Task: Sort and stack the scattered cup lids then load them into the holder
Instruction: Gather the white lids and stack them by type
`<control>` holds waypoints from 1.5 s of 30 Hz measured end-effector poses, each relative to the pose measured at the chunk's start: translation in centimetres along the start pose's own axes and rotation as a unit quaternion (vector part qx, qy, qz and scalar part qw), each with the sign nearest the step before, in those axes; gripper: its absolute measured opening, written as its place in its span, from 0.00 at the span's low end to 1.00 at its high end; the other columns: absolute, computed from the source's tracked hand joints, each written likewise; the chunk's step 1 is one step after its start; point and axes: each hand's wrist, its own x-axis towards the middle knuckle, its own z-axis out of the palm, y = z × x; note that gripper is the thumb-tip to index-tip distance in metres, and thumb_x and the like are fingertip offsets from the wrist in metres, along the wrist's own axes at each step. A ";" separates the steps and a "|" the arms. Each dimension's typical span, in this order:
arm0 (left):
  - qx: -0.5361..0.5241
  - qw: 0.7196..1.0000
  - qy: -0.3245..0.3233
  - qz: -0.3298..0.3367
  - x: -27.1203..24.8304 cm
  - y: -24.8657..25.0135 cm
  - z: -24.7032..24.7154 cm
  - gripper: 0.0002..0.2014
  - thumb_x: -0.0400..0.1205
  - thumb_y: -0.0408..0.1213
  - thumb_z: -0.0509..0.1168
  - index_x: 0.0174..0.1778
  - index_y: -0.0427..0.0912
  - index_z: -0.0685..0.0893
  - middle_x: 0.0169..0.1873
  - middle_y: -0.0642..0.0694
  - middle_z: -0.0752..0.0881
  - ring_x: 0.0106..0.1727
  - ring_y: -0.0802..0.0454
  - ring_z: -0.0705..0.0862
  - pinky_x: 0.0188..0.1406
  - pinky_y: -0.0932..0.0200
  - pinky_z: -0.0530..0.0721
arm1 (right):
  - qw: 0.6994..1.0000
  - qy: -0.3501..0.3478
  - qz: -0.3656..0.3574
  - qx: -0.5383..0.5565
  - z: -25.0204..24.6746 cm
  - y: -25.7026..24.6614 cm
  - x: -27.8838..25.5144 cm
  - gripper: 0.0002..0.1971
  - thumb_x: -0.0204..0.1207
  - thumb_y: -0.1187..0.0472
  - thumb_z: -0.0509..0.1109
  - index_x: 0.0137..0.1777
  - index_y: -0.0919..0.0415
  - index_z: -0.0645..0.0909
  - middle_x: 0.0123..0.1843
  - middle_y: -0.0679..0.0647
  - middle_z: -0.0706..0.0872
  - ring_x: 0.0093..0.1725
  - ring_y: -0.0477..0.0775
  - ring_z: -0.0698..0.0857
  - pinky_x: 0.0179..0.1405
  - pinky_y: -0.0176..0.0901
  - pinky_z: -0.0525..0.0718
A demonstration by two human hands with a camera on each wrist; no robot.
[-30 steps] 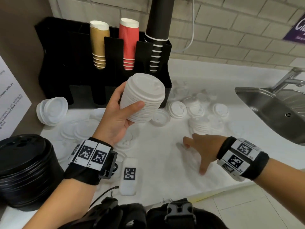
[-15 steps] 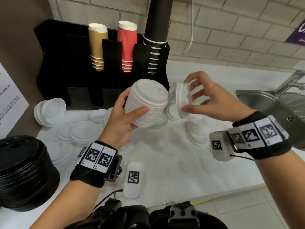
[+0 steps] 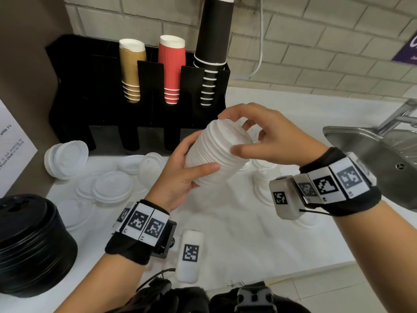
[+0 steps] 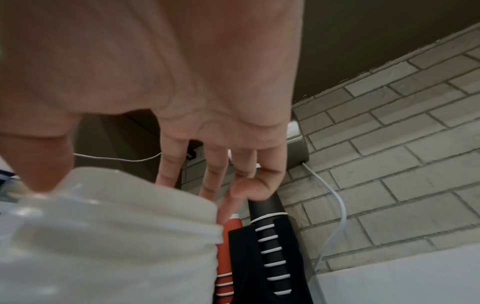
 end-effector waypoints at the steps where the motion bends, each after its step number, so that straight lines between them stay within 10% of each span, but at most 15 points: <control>1: -0.001 1.000 -0.004 -0.003 0.0 -0.1 0.1 0.33 0.61 0.42 0.80 0.62 0.65 0.82 0.65 0.49 0.84 0.64 0.49 0.85 0.46 0.56 0.87 | 1.000 -0.010 0.002 0.000 -0.1 0.0 0.0 0.27 0.67 0.59 0.77 0.67 0.49 0.77 0.55 0.34 0.76 0.51 0.23 0.74 0.45 0.17 0.72; 7: -0.015 1.000 -0.002 -0.005 0.3 -0.5 0.9 0.34 0.65 0.38 0.80 0.66 0.63 0.80 0.68 0.46 0.82 0.66 0.47 0.84 0.46 0.57 0.87 | 1.000 -0.023 0.012 -0.011 -0.2 0.4 -0.3 0.28 0.68 0.65 0.78 0.68 0.49 0.77 0.55 0.33 0.76 0.51 0.23 0.73 0.46 0.16 0.71; 16: -0.046 0.999 0.022 0.001 0.7 -0.7 0.5 0.36 0.61 0.38 0.80 0.66 0.60 0.79 0.66 0.50 0.82 0.65 0.51 0.84 0.47 0.57 0.87 | 0.988 0.046 0.145 0.010 -2.0 4.4 -1.0 0.19 0.77 0.40 0.65 0.65 0.44 0.79 0.60 0.46 0.82 0.50 0.30 0.80 0.41 0.20 0.75; 23: -0.045 0.998 0.036 0.022 0.8 -0.2 -0.8 0.36 0.61 0.40 0.78 0.67 0.60 0.79 0.63 0.53 0.84 0.64 0.53 0.85 0.49 0.57 0.87 | 0.857 -0.209 0.413 -0.225 2.4 13.1 -4.1 0.32 0.70 0.31 0.69 0.66 0.52 0.69 0.65 0.57 0.74 0.62 0.61 0.77 0.59 0.51 0.76; 30: -0.036 0.998 0.039 0.026 0.6 0.1 -1.2 0.36 0.61 0.40 0.79 0.67 0.60 0.79 0.61 0.55 0.86 0.64 0.53 0.85 0.48 0.57 0.88 | 0.856 -0.189 0.434 -0.209 4.7 15.1 -4.2 0.27 0.71 0.38 0.71 0.58 0.51 0.63 0.59 0.57 0.71 0.53 0.60 0.73 0.52 0.51 0.74; 38: -0.027 0.998 0.041 0.025 -0.1 0.3 -1.6 0.37 0.61 0.41 0.79 0.67 0.60 0.79 0.64 0.53 0.84 0.66 0.51 0.84 0.49 0.56 0.88 | 0.841 -0.215 0.435 -0.239 5.2 14.8 -3.8 0.42 0.69 0.37 0.71 0.79 0.52 0.60 0.73 0.58 0.67 0.72 0.63 0.71 0.66 0.58 0.76; 45: -0.019 0.999 0.040 0.027 -0.3 0.7 -1.7 0.44 0.53 0.46 0.86 0.68 0.60 0.79 0.65 0.52 0.83 0.65 0.51 0.84 0.50 0.56 0.88 | 0.859 -0.209 0.419 -0.204 5.1 14.2 -3.2 0.40 0.66 0.43 0.77 0.73 0.60 0.65 0.55 0.53 0.77 0.50 0.54 0.78 0.46 0.45 0.77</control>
